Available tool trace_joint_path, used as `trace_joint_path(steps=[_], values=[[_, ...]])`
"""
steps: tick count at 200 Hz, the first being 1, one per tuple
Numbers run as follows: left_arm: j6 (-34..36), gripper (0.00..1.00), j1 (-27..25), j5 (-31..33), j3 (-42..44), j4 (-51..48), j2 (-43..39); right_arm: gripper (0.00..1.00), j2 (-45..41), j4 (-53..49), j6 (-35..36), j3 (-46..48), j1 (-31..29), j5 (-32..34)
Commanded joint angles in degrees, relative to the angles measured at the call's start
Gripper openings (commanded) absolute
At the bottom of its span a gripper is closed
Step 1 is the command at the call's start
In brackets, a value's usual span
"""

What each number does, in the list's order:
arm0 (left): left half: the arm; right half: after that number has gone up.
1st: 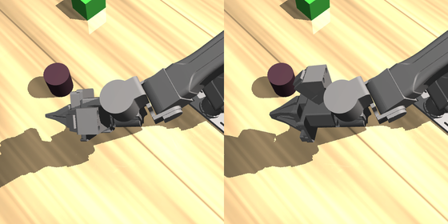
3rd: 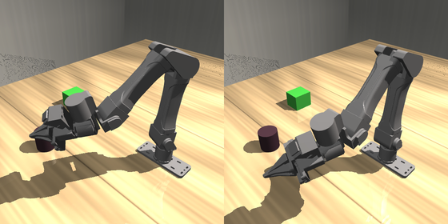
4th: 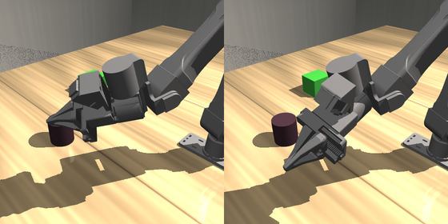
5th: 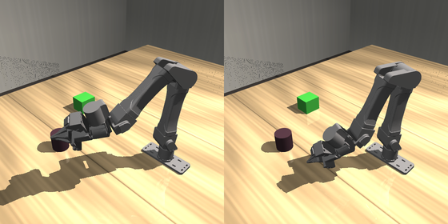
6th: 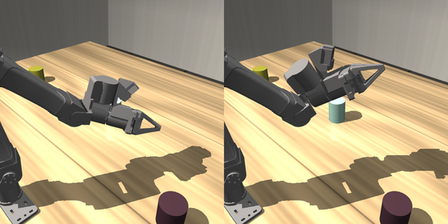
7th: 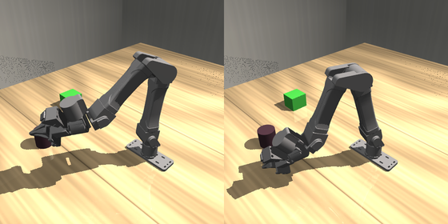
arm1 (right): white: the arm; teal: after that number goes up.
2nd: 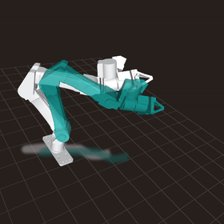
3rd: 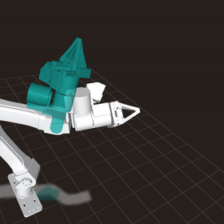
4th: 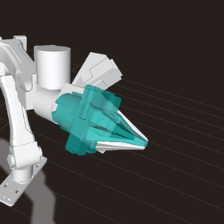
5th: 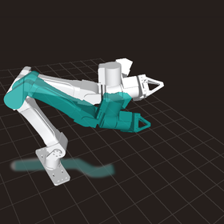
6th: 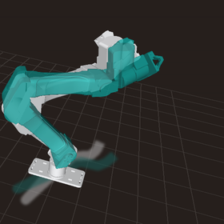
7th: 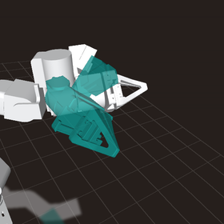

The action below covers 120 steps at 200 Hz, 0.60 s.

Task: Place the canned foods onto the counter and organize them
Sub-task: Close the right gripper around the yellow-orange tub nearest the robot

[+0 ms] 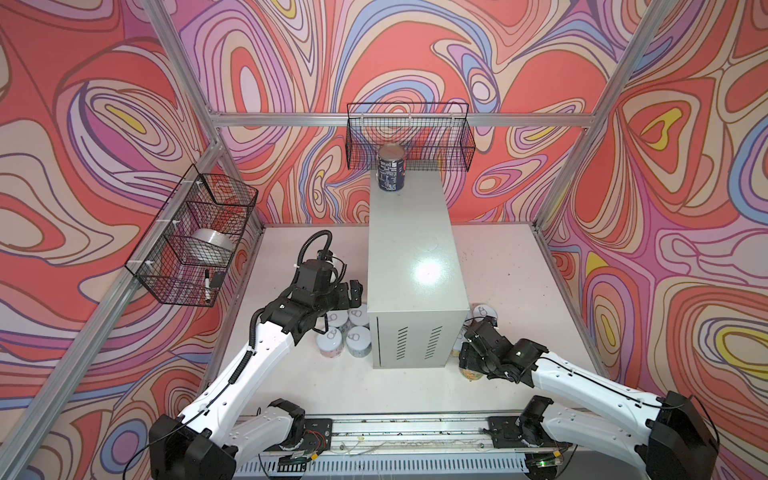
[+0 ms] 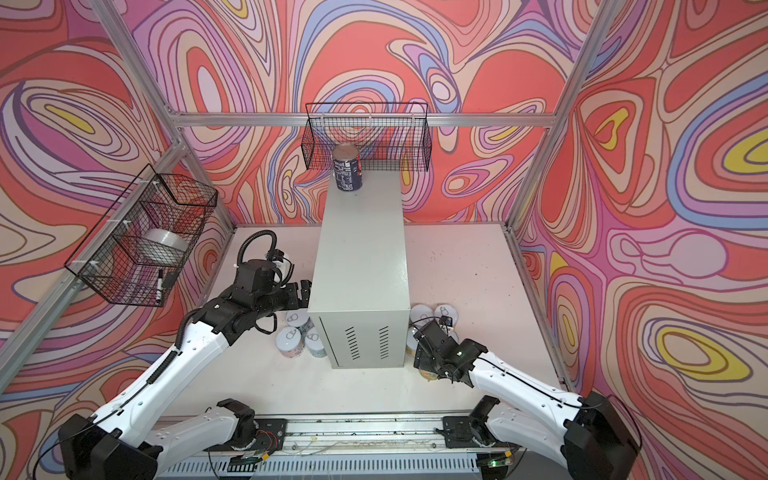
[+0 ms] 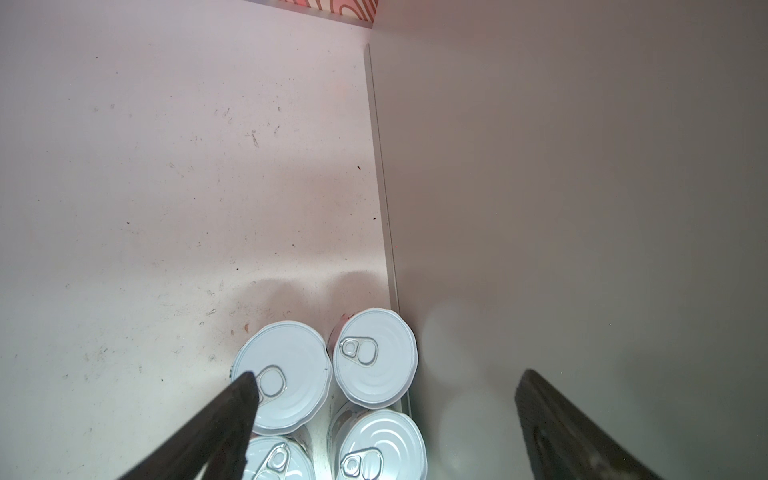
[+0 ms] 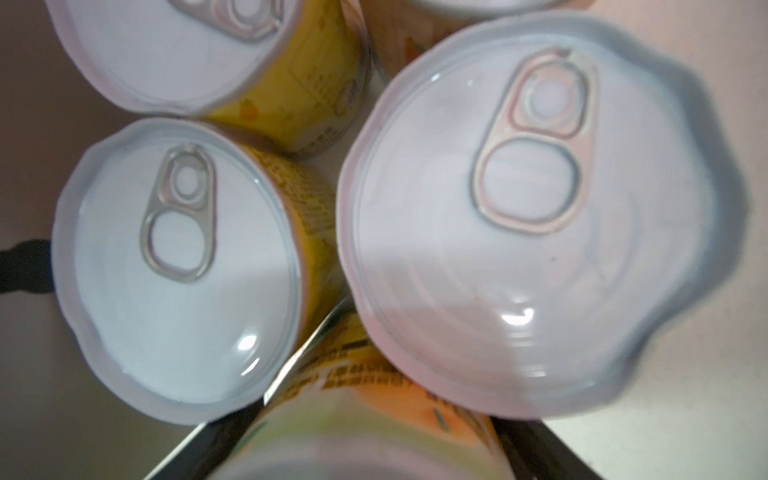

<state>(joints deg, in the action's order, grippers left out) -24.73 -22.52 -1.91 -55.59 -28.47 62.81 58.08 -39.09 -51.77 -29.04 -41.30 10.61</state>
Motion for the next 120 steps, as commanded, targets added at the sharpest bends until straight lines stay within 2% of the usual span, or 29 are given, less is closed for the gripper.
trace_joint_path(steps=[1,11,37,49,57,63,88,120], values=[[-0.7,0.97,-0.2,0.1,0.2,0.6,0.3,0.81,0.4,2.5,-1.2,2.1,-0.3,-1.3],[-0.7,0.97,-0.2,-0.1,0.2,0.6,0.3,0.78,0.5,2.4,-1.3,2.1,-0.3,-1.5],[-0.7,0.97,-0.2,0.4,0.1,0.4,0.1,0.6,0.2,1.4,-1.3,1.5,-0.3,-1.7],[-0.6,0.97,-0.2,0.6,-0.1,0.3,0.2,0.38,-0.2,0.1,-1.2,0.7,-0.3,-1.6],[-0.5,0.97,-0.2,0.6,-0.2,0.3,0.1,0.14,-0.8,-1.1,-1.2,0.0,-0.3,-1.3],[-0.6,0.97,-0.2,0.7,-0.3,0.3,0.1,0.01,-1.4,-2.1,-1.1,-0.7,-0.3,-1.0],[-0.4,0.97,-0.2,0.3,-1.1,0.1,0.7,0.0,-3.5,-7.1,-0.2,-4.7,-0.3,-1.0],[0.3,0.97,-0.1,0.2,-2.6,-1.3,0.8,0.0,-5.8,-17.8,2.7,-14.9,-0.3,-1.2]])
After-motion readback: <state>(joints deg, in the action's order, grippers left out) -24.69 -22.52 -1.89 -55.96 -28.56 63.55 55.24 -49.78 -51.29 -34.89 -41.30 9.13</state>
